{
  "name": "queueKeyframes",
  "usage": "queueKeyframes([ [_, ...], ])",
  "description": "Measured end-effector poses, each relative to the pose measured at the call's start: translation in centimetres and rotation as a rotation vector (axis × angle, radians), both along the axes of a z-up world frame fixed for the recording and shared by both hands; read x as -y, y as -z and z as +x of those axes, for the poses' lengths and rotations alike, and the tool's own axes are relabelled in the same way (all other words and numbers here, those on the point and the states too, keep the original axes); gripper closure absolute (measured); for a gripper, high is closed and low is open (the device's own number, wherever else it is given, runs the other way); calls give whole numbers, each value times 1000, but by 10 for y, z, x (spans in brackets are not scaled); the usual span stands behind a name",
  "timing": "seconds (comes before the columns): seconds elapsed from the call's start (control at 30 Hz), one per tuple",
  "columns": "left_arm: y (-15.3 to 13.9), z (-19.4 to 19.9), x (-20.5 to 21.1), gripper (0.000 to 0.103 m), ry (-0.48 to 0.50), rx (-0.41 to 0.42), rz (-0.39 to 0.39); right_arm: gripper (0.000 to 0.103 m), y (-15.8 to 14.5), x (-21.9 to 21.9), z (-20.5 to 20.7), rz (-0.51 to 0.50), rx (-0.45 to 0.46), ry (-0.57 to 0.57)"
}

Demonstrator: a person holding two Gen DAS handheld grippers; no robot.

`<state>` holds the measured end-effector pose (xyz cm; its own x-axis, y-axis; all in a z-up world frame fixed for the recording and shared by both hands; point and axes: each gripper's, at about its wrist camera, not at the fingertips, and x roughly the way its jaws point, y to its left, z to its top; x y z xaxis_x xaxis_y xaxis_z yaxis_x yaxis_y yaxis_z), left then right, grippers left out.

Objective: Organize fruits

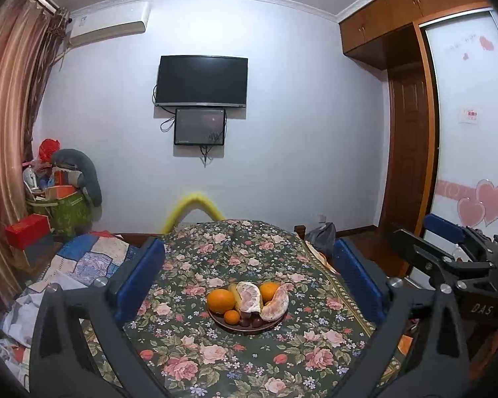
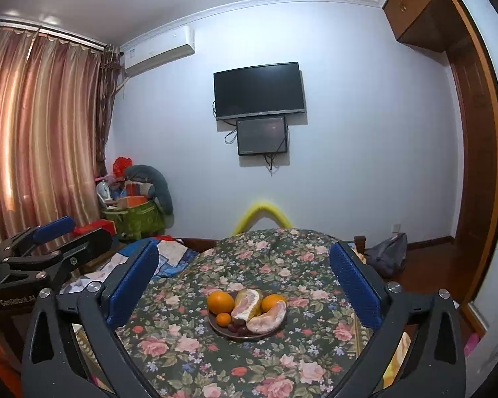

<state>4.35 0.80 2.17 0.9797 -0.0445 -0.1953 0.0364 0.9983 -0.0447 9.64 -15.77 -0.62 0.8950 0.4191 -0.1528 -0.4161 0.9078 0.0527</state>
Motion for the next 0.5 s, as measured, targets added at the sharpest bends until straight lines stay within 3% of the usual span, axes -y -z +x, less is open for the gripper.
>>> queueKeyframes([
  [0.5,2,0,2,0,1,-15,-14,0,3,9,-10,14,-14,2],
])
